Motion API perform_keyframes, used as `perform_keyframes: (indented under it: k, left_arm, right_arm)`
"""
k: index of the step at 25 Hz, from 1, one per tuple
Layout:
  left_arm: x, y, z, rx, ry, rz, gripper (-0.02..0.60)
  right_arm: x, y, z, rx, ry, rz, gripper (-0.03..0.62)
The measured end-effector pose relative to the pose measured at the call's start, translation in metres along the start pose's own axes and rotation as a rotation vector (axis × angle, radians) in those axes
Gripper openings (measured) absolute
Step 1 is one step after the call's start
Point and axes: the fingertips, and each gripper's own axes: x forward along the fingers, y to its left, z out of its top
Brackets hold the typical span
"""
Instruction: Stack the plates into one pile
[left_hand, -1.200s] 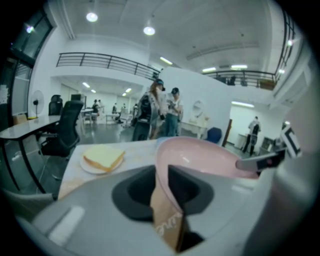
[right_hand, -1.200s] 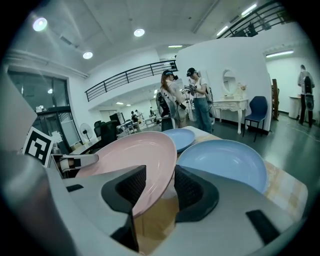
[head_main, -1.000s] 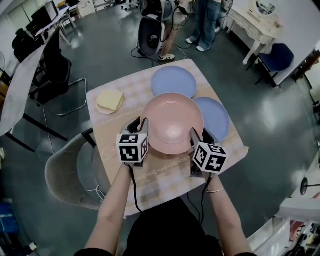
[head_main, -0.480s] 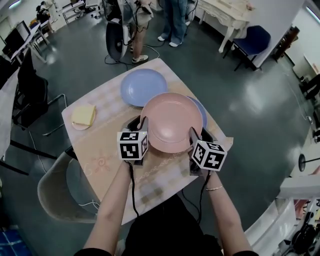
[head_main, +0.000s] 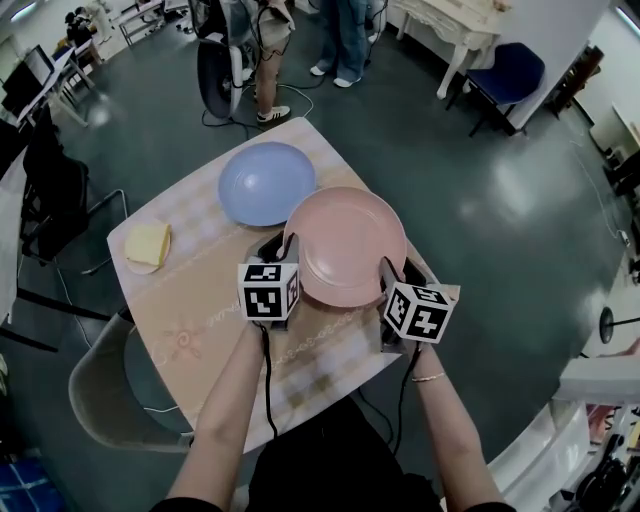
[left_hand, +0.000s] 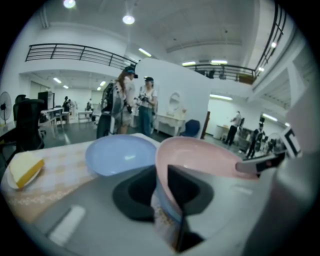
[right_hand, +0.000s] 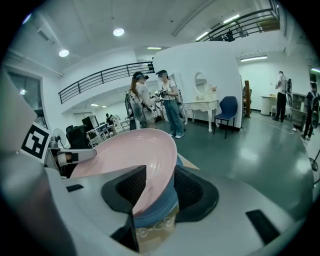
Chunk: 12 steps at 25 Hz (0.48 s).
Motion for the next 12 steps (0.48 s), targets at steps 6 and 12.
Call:
perform_keyframes:
  k: [6, 12]
  left_arm:
    - [0.019, -0.001, -0.011, -0.005, 0.034, 0.019, 0.075]
    - [0.026, 0.001, -0.027, -0.014, 0.076, 0.039, 0.074]
  right_arm:
    - [0.02, -0.014, -0.008, -0.027, 0.036, 0.007, 0.173]
    - [0.03, -0.016, -0.019, -0.071, 0.064, 0.019, 0.175]
